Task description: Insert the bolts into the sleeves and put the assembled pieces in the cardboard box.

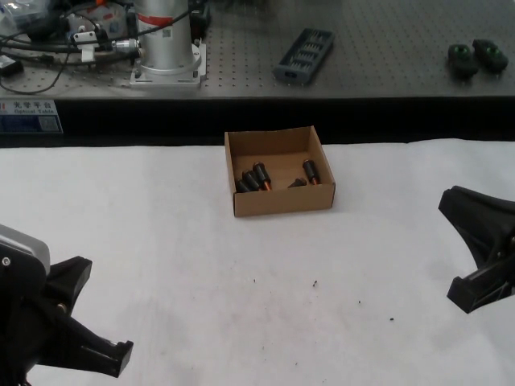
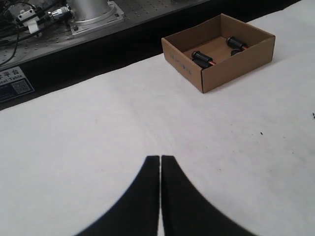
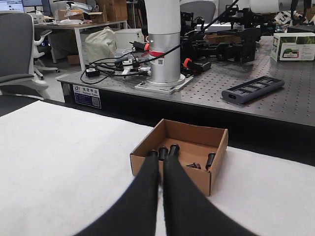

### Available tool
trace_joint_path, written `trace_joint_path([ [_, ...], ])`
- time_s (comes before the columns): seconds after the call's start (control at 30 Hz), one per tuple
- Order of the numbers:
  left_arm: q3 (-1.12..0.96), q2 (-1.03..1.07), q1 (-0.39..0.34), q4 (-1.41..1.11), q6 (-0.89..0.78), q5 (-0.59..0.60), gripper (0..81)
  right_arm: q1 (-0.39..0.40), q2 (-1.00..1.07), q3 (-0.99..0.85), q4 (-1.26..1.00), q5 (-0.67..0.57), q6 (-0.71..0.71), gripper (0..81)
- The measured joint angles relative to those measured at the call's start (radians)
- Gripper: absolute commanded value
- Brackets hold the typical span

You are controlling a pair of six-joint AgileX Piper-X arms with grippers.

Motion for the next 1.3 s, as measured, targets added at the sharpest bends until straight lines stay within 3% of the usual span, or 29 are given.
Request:
trace_joint_path([
  [0.63,0.002,-0.219,0.408,0.011,0.000,0.033,0.6,0.000,-0.218,0.000,0.065,0.002,0.000,4.3],
  [1.3,0.002,-0.218,0.419,0.013,0.000,0.033,0.6,0.000,-0.224,0.000,0.072,0.002,0.000,4.3],
])
